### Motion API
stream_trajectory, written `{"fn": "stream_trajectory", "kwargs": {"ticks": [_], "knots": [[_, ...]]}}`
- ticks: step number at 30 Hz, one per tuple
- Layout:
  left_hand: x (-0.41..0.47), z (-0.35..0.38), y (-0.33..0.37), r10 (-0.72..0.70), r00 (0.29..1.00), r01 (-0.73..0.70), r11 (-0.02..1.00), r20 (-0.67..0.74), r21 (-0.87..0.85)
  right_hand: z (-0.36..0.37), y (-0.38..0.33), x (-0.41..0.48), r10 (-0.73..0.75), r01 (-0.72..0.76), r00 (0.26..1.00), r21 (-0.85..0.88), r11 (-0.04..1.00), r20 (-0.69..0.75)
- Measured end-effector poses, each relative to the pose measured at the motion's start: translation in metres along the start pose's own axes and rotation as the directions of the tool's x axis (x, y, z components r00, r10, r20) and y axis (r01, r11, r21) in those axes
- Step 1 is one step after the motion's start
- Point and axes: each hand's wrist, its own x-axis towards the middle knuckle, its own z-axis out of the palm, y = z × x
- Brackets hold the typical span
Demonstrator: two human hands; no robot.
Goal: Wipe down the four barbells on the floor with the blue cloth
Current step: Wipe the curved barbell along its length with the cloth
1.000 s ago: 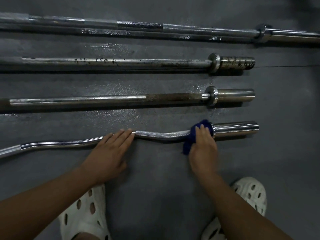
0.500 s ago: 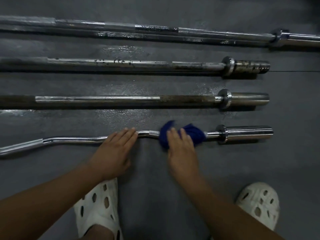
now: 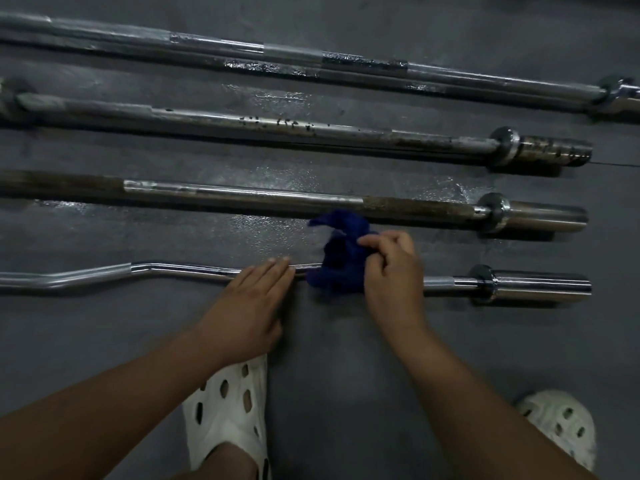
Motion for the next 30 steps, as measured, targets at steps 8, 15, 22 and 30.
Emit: {"fn": "stream_trajectory", "kwargs": {"ticks": [8, 15, 22, 30], "knots": [[-0.001, 0.002, -0.001, -0.005, 1.0, 0.005, 1.0, -0.004, -0.025, 0.061, 0.003, -0.028, -0.06, 0.175, 0.963, -0.444, 0.879, 0.262], [-0.008, 0.001, -0.014, -0.04, 0.999, 0.04, 0.999, -0.001, -0.026, 0.054, 0.011, -0.008, -0.205, 0.417, 0.882, -0.5, 0.759, 0.425], [-0.006, 0.004, -0.017, -0.07, 0.998, 0.07, 0.997, 0.006, -0.027, 0.114, -0.034, -0.052, -0.122, 0.241, 0.944, -0.386, 0.89, 0.308], [-0.019, -0.008, -0.035, -0.056, 0.998, 0.054, 0.998, 0.036, 0.044, 0.104, -0.058, -0.032, -0.064, 0.226, 0.933, -0.436, 0.871, 0.355]]}}
